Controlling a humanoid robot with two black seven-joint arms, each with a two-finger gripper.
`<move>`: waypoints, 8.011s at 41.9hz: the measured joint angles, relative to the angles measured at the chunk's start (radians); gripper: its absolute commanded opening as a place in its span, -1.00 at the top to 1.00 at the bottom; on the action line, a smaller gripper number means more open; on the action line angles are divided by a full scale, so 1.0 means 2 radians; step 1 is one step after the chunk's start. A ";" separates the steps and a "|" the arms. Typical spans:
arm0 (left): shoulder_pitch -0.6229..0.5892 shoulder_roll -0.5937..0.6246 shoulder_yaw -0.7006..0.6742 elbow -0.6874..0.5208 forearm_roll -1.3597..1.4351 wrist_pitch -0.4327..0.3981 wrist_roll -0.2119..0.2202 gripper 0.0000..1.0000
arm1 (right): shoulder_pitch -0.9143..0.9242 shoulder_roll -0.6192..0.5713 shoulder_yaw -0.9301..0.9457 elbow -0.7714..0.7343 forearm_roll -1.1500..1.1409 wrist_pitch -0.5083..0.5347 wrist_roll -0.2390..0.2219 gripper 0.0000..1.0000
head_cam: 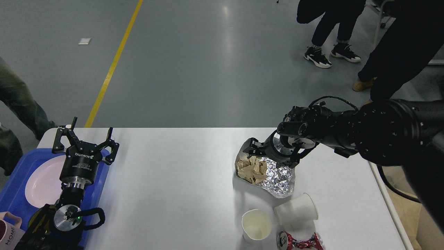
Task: Tidy desktop
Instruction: 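Move the right gripper back over the foil and lower it, then grasp the remaining paper scraps on the foil with the right gripper, then carry the paper scraps to the white bin and release them, then raise the right gripper out of the bin and move over the foil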
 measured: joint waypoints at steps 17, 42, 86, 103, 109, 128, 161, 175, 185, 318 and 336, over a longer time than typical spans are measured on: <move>-0.001 0.000 0.000 0.000 0.000 0.000 0.000 -0.94 | -0.092 0.009 0.038 -0.084 -0.004 -0.039 -0.002 -1.00; 0.000 0.000 0.000 0.000 0.000 0.000 0.000 -0.94 | -0.154 0.014 0.054 -0.129 -0.010 -0.083 -0.001 -1.00; -0.001 0.000 0.000 0.000 0.000 0.000 0.000 -0.94 | -0.172 0.013 0.090 -0.137 -0.007 -0.090 -0.022 1.00; -0.001 0.000 0.000 0.000 0.000 0.000 0.000 -0.94 | -0.026 -0.076 0.075 0.029 -0.010 -0.058 -0.034 1.00; -0.001 0.000 0.000 0.000 0.000 0.000 0.000 -0.94 | 0.087 -0.101 0.036 0.117 -0.014 0.003 -0.034 1.00; 0.000 0.000 0.000 0.000 0.000 0.000 0.000 -0.94 | 0.344 -0.148 -0.008 0.350 -0.138 0.122 -0.027 1.00; 0.000 0.000 0.000 0.000 0.000 0.000 0.000 -0.94 | 0.181 -0.383 -0.112 0.188 -0.187 0.086 -0.027 1.00; 0.000 0.000 0.000 0.000 0.000 0.000 0.000 -0.94 | -0.188 -0.415 0.095 -0.084 -0.189 -0.008 -0.027 1.00; 0.000 0.000 0.000 0.000 0.000 0.000 0.000 -0.94 | -0.359 -0.343 0.172 -0.226 -0.188 -0.116 -0.027 1.00; 0.000 0.000 0.000 0.000 0.000 0.000 0.000 -0.94 | 0.511 -0.153 -0.015 0.380 -0.183 0.240 -0.032 -1.00; 0.000 0.000 0.000 0.000 0.000 0.000 0.000 -0.94 | 0.482 -0.147 0.006 0.367 -0.183 0.187 -0.030 -0.98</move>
